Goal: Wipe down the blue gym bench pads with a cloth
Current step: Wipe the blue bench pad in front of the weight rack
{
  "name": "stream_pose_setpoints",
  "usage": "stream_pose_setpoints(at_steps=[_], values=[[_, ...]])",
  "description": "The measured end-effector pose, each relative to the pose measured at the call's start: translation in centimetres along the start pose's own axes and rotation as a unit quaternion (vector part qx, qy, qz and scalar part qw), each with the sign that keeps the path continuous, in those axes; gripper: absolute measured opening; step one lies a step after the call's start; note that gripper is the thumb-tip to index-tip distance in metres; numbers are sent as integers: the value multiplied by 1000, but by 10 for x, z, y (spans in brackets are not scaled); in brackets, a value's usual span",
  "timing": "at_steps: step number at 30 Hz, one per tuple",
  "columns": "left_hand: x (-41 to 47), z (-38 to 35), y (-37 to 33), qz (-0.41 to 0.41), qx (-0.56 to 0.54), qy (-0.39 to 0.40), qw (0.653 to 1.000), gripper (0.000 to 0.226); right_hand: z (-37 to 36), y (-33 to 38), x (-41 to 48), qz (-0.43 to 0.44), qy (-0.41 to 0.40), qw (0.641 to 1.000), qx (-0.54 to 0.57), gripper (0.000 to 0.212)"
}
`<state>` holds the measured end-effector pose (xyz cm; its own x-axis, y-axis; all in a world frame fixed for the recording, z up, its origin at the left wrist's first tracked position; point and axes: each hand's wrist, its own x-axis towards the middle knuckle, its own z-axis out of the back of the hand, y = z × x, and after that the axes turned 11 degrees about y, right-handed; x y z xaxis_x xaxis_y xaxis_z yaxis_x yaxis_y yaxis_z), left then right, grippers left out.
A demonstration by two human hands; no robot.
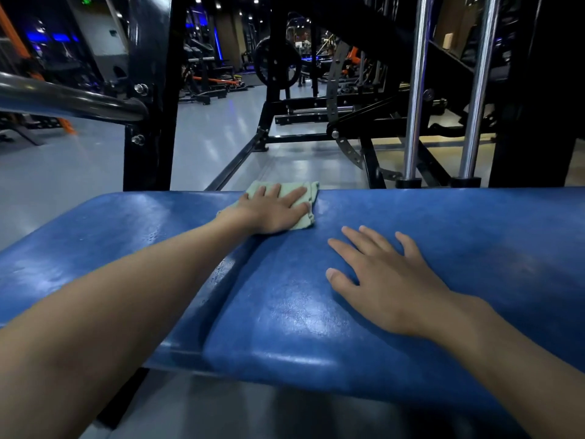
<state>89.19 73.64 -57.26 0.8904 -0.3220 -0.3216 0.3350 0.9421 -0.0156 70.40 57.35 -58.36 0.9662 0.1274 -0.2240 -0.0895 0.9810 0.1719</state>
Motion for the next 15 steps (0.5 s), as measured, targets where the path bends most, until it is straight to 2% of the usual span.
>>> stream_pose_setpoints(at_steps=[6, 12, 15], values=[[-20, -13, 0, -9, 10, -21, 1000, 61, -1, -2, 2, -1, 0, 1000, 6, 63], [-116, -47, -3, -40, 33, -40, 998, 60, 1, -1, 0, -2, 3, 1000, 17, 62], [-171, -64, -5, -46, 50, -41, 997, 73, 3, 0, -3, -1, 11, 1000, 17, 62]])
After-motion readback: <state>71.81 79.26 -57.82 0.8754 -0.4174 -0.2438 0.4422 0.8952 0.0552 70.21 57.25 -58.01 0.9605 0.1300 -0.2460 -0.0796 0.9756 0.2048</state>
